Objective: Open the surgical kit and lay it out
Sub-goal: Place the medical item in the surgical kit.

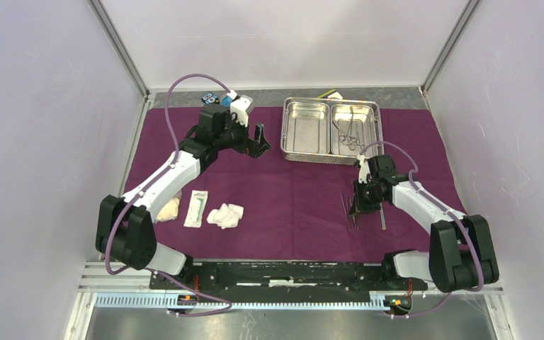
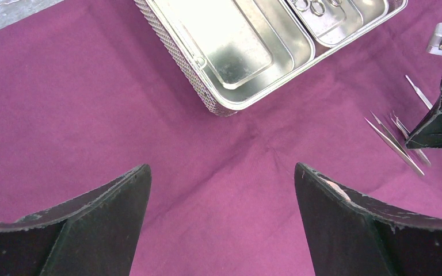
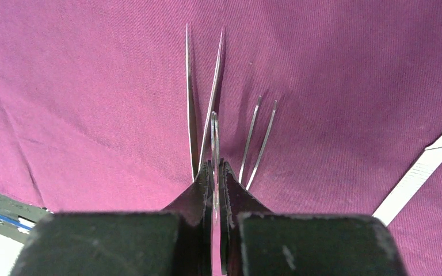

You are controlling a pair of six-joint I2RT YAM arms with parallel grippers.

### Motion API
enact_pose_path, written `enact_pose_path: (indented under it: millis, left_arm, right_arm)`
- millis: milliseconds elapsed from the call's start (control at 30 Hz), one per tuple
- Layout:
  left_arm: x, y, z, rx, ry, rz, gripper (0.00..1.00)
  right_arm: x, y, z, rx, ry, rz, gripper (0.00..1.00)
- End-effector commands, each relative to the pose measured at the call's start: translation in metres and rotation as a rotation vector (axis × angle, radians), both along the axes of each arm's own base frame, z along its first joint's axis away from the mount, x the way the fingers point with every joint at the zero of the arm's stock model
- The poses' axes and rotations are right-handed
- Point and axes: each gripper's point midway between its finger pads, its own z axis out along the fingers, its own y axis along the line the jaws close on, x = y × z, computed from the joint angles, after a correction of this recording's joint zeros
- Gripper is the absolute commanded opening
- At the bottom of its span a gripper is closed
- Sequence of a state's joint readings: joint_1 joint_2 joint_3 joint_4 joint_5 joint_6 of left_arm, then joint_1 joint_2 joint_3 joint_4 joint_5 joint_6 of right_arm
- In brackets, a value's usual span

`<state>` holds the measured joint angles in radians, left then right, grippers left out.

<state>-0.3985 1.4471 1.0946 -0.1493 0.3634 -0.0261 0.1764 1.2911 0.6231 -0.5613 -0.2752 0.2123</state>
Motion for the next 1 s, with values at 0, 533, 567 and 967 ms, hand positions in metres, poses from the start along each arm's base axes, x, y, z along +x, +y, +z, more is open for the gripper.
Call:
enact_pose_path:
  millis: [0, 533, 567, 967]
  left_arm:
    - [0.002, 0.001, 0.002, -0.015, -0.001, 0.014, 1.0]
    - [-0.001, 0.001, -0.002, -0.02, 0.006, 0.012, 1.0]
    - [0.0, 0.002, -0.002, -0.019, 0.005, 0.015, 1.0]
    - [-0.001, 0.002, -0.007, -0.017, 0.014, 0.017, 1.0]
  right_arm:
    - [0.003, -0.001, -0.002, -0.012, -0.011, -0.01, 0.03]
    - [0.006, 0.003, -0.002, -0.006, -0.009, 0.004, 0.05]
    - [0.009, 0.003, 0.001, -0.005, -0.02, 0.007, 0.03]
    - [0.031, 0.021, 0.035, 0.026, -0.12, 0.035, 0.01]
